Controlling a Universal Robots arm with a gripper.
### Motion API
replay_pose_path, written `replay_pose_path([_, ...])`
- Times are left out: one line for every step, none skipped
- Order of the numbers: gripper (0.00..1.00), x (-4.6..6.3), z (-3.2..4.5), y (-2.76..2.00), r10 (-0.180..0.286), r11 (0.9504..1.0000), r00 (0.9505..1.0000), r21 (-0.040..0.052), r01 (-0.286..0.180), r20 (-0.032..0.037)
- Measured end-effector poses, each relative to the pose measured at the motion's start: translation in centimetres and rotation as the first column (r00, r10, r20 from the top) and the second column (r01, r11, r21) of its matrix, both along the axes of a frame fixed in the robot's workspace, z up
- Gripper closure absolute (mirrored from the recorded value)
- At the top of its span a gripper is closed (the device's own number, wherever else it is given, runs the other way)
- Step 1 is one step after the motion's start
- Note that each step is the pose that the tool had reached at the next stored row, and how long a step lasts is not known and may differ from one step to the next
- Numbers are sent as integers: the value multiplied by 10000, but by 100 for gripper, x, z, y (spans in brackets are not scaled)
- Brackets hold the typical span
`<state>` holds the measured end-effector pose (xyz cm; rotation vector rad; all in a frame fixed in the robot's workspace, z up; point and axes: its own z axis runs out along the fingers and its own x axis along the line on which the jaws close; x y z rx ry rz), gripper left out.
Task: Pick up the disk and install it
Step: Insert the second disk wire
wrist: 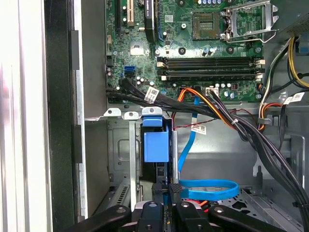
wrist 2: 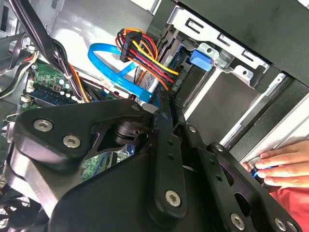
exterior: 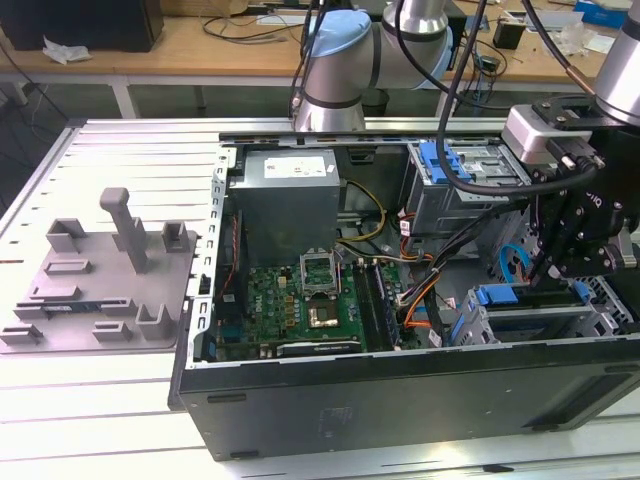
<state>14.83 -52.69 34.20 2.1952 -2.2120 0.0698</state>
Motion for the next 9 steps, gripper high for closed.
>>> replay_pose_path([84, 0, 3, 0, -1, 10000, 10000, 1, 1, 0])
replay_pose_path([84, 0, 10, 0, -1, 10000, 10000, 2, 1, 0])
replay_pose_path([84, 0, 18, 0, 0, 10000, 10000, -1, 0, 0])
replay_pose_path([84, 0, 24, 0, -1, 10000, 10000, -3, 1, 0])
replay_pose_path([84, 0, 31, 0, 0, 10000, 10000, -1, 0, -1])
replay_pose_path([84, 0, 40, 0, 0, 10000, 10000, -4, 0, 0])
replay_pose_path([84, 0, 48, 0, 0, 10000, 10000, -2, 0, -1])
replay_pose_path([84, 0, 48, 0, 0, 10000, 10000, -1, 0, 0])
replay_pose_path([84, 0, 48, 0, 0, 10000, 10000, -1, 0, 0])
